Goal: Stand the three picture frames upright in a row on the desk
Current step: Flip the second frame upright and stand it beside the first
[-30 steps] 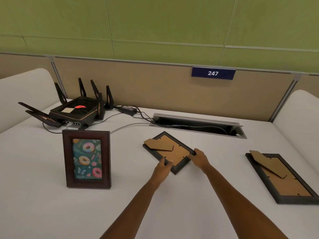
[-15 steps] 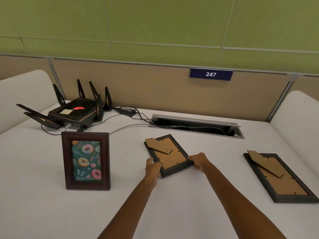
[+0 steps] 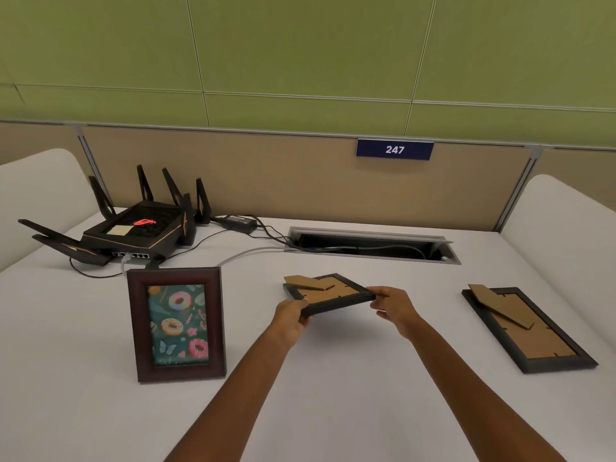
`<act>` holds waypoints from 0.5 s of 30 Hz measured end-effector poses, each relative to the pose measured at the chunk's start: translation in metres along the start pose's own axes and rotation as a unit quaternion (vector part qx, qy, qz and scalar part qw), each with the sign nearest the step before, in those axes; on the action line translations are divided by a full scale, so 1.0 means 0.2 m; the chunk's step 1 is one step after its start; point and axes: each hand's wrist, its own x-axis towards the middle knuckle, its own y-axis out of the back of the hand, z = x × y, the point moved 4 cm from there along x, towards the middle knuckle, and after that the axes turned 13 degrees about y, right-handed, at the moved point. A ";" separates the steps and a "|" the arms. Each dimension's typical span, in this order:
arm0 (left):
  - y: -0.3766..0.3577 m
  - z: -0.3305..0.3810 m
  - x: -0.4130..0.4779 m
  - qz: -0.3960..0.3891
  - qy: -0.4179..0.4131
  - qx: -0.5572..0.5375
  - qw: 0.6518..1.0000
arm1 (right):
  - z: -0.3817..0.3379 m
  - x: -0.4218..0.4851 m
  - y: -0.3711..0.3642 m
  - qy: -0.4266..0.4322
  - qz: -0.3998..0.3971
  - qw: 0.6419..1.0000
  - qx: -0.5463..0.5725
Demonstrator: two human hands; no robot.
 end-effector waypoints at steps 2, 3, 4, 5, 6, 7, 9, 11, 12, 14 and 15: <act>0.00 0.03 -0.05 -0.027 0.007 -0.010 1.000 | -0.02 -0.02 -0.01 0.052 -0.008 0.998 -0.016; -0.01 0.04 -0.07 -0.042 0.009 -0.013 0.999 | -0.03 -0.03 -0.01 0.079 -0.013 0.996 -0.024; -0.01 0.05 -0.08 -0.055 0.010 -0.016 0.998 | -0.04 -0.04 -0.01 0.105 -0.016 0.994 -0.033; -0.01 0.05 -0.10 -0.068 0.012 -0.020 0.997 | -0.05 -0.05 -0.01 0.127 -0.019 0.991 -0.032; -0.02 0.06 -0.11 -0.080 0.015 -0.026 0.996 | -0.06 -0.06 0.00 0.151 -0.023 0.987 -0.042; -0.02 0.06 -0.13 -0.093 0.019 -0.032 0.995 | -0.06 -0.06 0.00 0.175 -0.027 0.982 -0.062; -0.02 0.08 -0.17 -0.115 0.023 -0.052 0.992 | -0.09 -0.09 0.01 0.219 -0.038 0.970 -0.094; -0.02 0.10 -0.20 -0.140 0.025 -0.062 0.988 | -0.11 -0.12 0.02 0.239 -0.029 0.968 -0.076; -0.02 0.11 -0.21 -0.154 0.029 -0.054 0.986 | -0.13 -0.13 0.03 0.244 -0.011 0.968 -0.061; -0.01 0.13 -0.22 -0.159 0.043 0.002 0.986 | -0.15 -0.16 0.05 0.250 0.016 0.968 -0.017; 0.00 0.13 -0.21 -0.149 0.048 0.047 0.987 | -0.16 -0.18 0.06 0.253 0.016 0.967 0.005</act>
